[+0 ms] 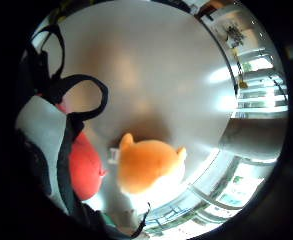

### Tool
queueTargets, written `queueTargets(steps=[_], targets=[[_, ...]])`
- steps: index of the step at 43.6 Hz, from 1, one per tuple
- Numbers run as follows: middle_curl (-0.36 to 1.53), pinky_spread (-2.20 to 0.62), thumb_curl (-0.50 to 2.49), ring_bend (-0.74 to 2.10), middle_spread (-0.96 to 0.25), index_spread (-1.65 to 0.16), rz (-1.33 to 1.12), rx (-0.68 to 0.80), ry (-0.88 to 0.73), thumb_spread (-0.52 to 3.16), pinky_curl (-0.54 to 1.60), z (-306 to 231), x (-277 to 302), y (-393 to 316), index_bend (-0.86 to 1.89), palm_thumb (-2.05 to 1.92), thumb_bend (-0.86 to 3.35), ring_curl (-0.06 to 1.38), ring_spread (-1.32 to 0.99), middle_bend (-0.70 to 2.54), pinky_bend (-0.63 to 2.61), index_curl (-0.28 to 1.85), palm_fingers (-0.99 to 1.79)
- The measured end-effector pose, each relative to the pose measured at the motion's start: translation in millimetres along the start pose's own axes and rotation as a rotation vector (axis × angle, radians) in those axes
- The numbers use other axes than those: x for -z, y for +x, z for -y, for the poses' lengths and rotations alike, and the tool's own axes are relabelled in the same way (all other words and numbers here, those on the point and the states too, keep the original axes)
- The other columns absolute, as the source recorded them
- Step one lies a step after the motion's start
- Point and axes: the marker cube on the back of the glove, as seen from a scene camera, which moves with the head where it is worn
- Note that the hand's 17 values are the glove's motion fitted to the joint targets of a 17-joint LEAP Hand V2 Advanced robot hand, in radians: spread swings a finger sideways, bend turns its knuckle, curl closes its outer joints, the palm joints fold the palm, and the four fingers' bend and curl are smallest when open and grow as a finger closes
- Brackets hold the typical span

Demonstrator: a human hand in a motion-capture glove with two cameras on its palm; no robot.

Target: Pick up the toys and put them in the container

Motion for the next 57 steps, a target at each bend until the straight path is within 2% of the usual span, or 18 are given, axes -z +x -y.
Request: queueTargets(steps=[4, 7, 14, 21, 24, 32, 39, 45, 51, 57], targets=[[0.37, -0.38, 0.61, 0.81, -0.26, -0.32, 0.037, 0.081, 0.023, 1.03, 0.37, -15, 25, -23, 0.35, 0.71, 0.22, 0.47, -0.4, 0.44, 1.01, 0.22, 0.91], [0.39, -0.39, 0.64, 0.81, -0.28, -0.32, 0.082, 0.089, 0.038, 0.99, 0.38, -27, 36, -40, 0.36, 0.71, 0.21, 0.48, -0.42, 0.45, 1.0, 0.24, 0.9], [0.43, -0.4, 0.7, 0.81, -0.31, -0.33, 0.068, 0.237, 0.045, 0.91, 0.4, -29, 46, -16, 0.39, 0.71, 0.19, 0.5, -0.46, 0.46, 1.0, 0.27, 0.86], [0.46, -0.4, 0.74, 0.8, -0.33, -0.33, 0.091, 0.309, 0.039, 0.86, 0.42, -58, 58, -83, 0.42, 0.71, 0.17, 0.52, -0.48, 0.46, 1.01, 0.31, 0.82], [0.48, -0.4, 0.77, 0.81, -0.34, -0.34, 0.003, 0.311, 0.059, 0.85, 0.42, -67, 66, -101, 0.42, 0.71, 0.16, 0.53, -0.49, 0.46, 1.02, 0.33, 0.82], [0.53, -0.4, 0.81, 0.81, -0.36, -0.34, 0.247, 0.338, 0.0, 0.82, 0.44, -92, 58, -170, 0.44, 0.72, 0.15, 0.55, -0.51, 0.47, 1.04, 0.37, 0.78], [0.57, -0.4, 0.85, 0.83, -0.37, -0.34, 0.065, 0.462, -0.001, 0.8, 0.45, -99, 53, -201, 0.45, 0.71, 0.13, 0.58, -0.52, 0.47, 1.05, 0.42, 0.76], [0.6, -0.4, 0.88, 0.83, -0.38, -0.35, 0.078, 0.455, -0.016, 0.79, 0.46, -116, 54, -244, 0.46, 0.71, 0.12, 0.6, -0.52, 0.46, 1.07, 0.46, 0.74], [0.64, -0.4, 0.9, 0.85, -0.38, -0.35, 0.064, 0.577, -0.002, 0.79, 0.46, -128, 67, -294, 0.45, 0.7, 0.11, 0.62, -0.52, 0.46, 1.09, 0.5, 0.71], [0.68, -0.4, 0.93, 0.85, -0.39, -0.36, 0.07, 0.587, 0.013, 0.79, 0.47, -136, 83, -325, 0.43, 0.69, 0.09, 0.64, -0.52, 0.46, 1.11, 0.54, 0.7]])
